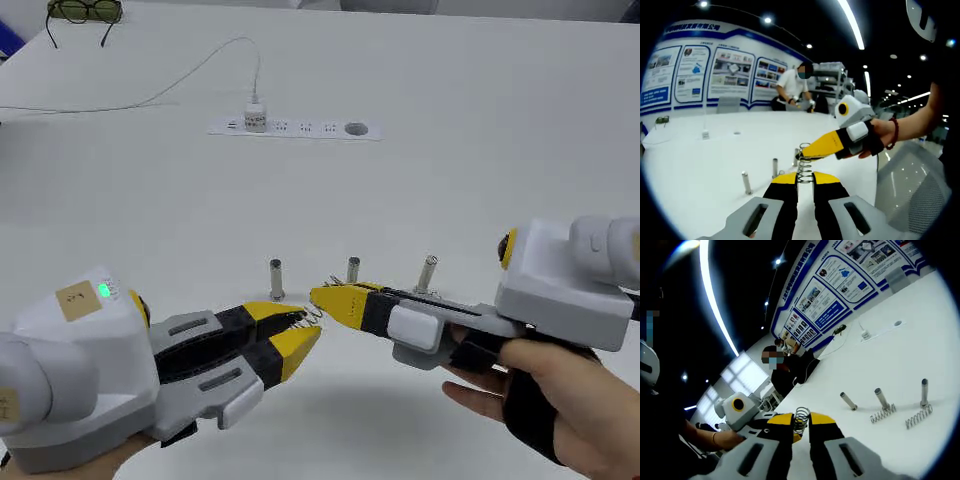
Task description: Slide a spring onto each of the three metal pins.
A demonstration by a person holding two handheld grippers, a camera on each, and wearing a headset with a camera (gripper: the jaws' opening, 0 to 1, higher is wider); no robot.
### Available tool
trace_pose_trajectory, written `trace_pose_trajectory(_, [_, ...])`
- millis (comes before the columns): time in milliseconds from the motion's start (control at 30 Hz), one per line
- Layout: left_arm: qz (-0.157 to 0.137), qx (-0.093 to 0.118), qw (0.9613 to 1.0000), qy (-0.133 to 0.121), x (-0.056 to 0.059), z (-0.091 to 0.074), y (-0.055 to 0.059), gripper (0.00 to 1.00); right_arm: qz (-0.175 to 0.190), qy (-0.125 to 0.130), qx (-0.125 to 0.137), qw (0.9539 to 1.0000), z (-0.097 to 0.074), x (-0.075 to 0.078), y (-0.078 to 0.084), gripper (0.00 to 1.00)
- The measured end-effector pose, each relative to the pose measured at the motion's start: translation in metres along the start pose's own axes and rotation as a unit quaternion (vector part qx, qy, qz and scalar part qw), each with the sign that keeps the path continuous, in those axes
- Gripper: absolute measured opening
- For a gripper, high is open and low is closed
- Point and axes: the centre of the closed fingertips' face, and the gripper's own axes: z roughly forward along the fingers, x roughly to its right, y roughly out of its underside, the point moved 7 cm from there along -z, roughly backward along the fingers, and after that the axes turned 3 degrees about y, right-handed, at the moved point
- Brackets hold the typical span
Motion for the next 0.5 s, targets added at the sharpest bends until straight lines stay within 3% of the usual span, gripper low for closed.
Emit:
trace_pose_trajectory(233, [0.005,-0.015,0.9999,-0.004,0.0015,0.0019,0.0016,0.11,-0.026,-0.004,-0.002,0.9996,0.0008,-0.0031,0.0002,0.11])
trace_pose_trajectory(400, [0.007,-0.021,0.9997,-0.008,0.0006,0.0023,0.0021,0.12,-0.068,0.003,-0.008,0.9976,0.0023,-0.0055,-0.0005,0.11])
trace_pose_trajectory(500, [0.008,-0.037,0.9991,-0.016,-0.0011,0.0018,0.0056,0.16,-0.088,0.013,-0.005,0.9960,0.0026,-0.0047,-0.0026,0.11])
